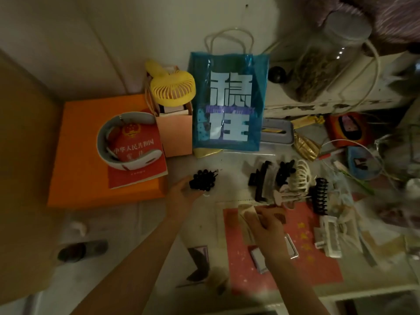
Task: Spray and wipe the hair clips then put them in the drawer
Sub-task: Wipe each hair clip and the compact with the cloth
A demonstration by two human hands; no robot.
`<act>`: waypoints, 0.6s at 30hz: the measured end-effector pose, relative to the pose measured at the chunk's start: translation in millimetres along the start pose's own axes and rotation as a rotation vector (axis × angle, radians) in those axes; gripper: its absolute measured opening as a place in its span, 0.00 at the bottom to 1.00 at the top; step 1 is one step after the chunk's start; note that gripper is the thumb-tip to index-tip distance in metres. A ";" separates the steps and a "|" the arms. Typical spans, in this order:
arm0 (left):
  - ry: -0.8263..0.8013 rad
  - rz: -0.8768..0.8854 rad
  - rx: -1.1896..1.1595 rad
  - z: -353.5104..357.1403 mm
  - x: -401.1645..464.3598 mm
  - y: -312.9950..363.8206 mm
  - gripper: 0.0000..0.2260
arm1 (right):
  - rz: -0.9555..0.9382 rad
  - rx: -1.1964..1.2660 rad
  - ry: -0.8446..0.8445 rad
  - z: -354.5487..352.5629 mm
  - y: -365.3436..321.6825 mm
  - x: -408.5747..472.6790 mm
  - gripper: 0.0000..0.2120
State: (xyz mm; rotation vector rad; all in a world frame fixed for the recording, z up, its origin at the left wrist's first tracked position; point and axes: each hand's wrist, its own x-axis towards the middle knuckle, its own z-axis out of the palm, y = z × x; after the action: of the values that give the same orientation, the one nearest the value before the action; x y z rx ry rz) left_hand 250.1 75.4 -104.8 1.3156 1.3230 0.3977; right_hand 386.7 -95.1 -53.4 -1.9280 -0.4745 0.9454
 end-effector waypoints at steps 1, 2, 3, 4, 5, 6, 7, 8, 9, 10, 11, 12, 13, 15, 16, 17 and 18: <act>-0.004 -0.018 -0.071 -0.2 2.0 0.2 0.16 | 0.017 0.002 0.014 2.5 1.6 -2.7 0.06; 0.018 -0.053 -0.173 -1.0 3.8 1.2 0.16 | 0.032 0.014 0.024 5.4 2.9 -5.2 0.06; 0.031 -0.058 -0.195 -0.8 6.9 -2.9 0.17 | 0.044 0.028 0.031 8.1 4.5 -7.6 0.08; 0.032 -0.054 -0.191 -0.6 9.1 -5.4 0.18 | 0.055 0.034 0.037 10.8 5.6 -9.3 0.09; 0.032 -0.028 -0.145 -0.2 12.1 -8.5 0.18 | 0.065 0.040 0.043 13.2 5.9 -10.3 0.09; 0.031 -0.003 -0.114 0.4 14.8 -10.2 0.18 | 0.072 0.051 0.047 15.5 6.0 -10.8 0.09; 0.039 0.000 -0.097 0.6 18.3 -13.2 0.19 | 0.077 0.066 0.049 17.1 6.7 -10.9 0.09; 0.041 -0.015 -0.120 1.1 20.6 -14.0 0.19 | 0.079 0.077 0.046 18.4 6.7 -10.1 0.08; 0.053 -0.012 -0.128 1.7 22.4 -14.4 0.18 | 0.080 0.080 0.034 19.0 6.8 -8.7 0.08; 0.061 0.001 -0.136 2.9 22.4 -12.2 0.17 | 0.083 0.076 0.023 19.2 7.0 -7.6 0.08; 0.063 0.016 -0.131 4.2 22.2 -11.4 0.16 | 0.084 0.068 0.016 18.8 7.6 -6.7 0.07; 0.057 0.022 -0.137 5.3 22.2 -11.9 0.16 | 0.083 0.062 0.015 18.0 7.7 -6.3 0.07; 0.068 0.034 -0.119 5.7 23.1 -13.1 0.15 | 0.084 0.064 0.017 17.1 7.9 -5.8 0.07; 0.097 0.057 -0.040 5.8 24.7 -15.9 0.14 | 0.094 0.083 0.019 14.5 9.3 -4.2 0.07; 0.109 0.060 -0.017 6.0 24.9 -16.8 0.14 | 0.104 0.087 0.016 13.2 10.0 -3.5 0.06; 0.119 0.062 -0.006 5.9 24.5 -16.1 0.13 | 0.111 0.089 0.010 12.2 10.8 -2.8 0.07; 0.125 0.063 -0.005 6.1 23.9 -15.0 0.13 | 0.114 0.089 0.003 11.8 11.6 -2.0 0.07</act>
State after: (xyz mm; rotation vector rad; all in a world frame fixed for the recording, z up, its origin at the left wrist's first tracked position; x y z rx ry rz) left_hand 255.9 87.8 -130.2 1.3488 1.3847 0.5339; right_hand 375.8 -95.7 -66.0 -1.8915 -0.3179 1.0201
